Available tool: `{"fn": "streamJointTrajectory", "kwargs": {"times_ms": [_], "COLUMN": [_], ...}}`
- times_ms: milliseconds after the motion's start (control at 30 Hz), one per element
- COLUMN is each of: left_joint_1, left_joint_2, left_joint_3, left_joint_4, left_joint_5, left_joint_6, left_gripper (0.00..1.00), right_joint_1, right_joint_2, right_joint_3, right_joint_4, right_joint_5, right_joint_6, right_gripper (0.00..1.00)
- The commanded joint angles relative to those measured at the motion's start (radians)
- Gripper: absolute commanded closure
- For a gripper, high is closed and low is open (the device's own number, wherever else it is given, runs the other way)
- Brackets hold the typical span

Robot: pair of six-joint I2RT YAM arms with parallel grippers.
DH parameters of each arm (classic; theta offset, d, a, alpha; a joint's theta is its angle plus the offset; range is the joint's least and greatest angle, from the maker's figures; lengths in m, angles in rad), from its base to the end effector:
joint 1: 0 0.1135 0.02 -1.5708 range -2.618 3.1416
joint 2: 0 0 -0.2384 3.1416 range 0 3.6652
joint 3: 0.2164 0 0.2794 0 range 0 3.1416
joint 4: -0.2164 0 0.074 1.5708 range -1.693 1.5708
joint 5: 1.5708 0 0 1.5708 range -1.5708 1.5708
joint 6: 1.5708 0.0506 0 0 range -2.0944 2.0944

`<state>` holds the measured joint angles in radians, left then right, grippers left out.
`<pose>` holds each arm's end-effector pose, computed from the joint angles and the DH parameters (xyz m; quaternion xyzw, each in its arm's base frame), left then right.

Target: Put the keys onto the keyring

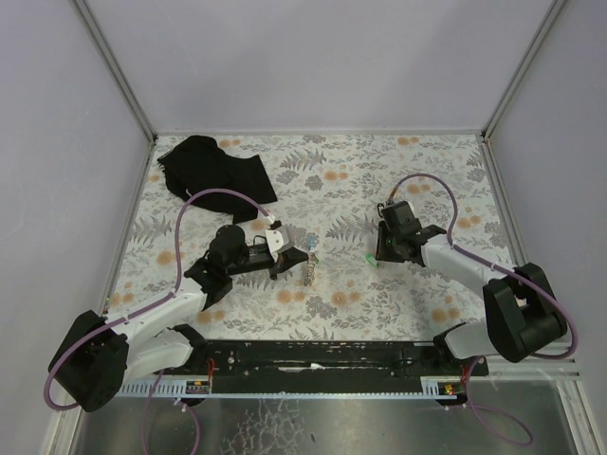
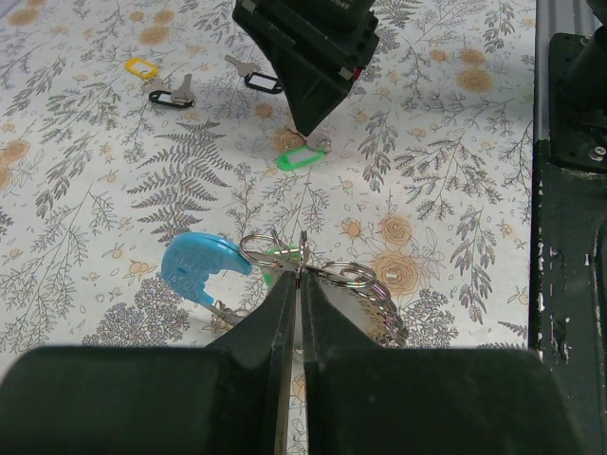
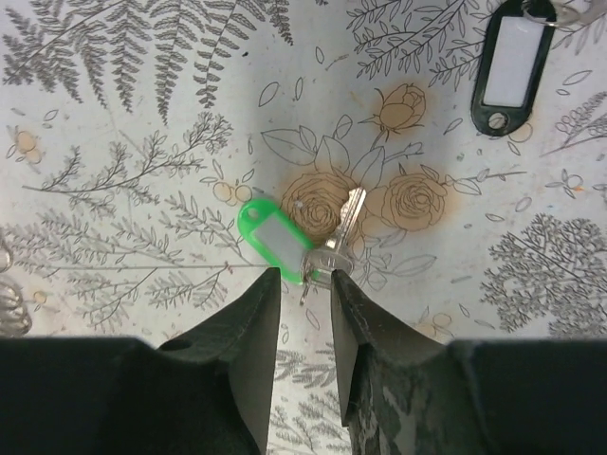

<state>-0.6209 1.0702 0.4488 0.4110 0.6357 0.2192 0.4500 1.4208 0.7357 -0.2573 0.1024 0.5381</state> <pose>0.2058 -0.1842 0.1886 0.4806 0.5941 -0.3573 0.5370 0.2784 0.1288 0.1224 0.0576 0.9482 0.1035 0.2948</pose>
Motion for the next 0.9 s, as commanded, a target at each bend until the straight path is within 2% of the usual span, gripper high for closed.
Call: {"fn": "streamJointTrajectory", "kwargs": {"times_ms": [0, 367, 867], "left_joint_1": [0.0, 0.0, 0.0], "left_joint_2": [-0.01, -0.009, -0.009], "left_joint_3": [0.015, 0.016, 0.017], "left_joint_4": [0.057, 0.06, 0.059], "left_joint_5": [-0.009, -0.008, -0.002], "left_joint_6": [-0.006, -0.009, -0.009], "left_gripper": [1.0, 1.0, 1.0], "right_joint_1": [0.009, 0.015, 0.024], "right_joint_2": [-0.074, -0.029, 0.031], "right_joint_3": [0.049, 0.024, -0.002], "right_joint_4": [-0.093, -0.045, -0.012], "right_joint_5": [-0.004, -0.047, -0.034], "right_joint_6": [-0.052, -0.01, 0.025], "right_gripper": [0.66, 0.75, 0.73]}}
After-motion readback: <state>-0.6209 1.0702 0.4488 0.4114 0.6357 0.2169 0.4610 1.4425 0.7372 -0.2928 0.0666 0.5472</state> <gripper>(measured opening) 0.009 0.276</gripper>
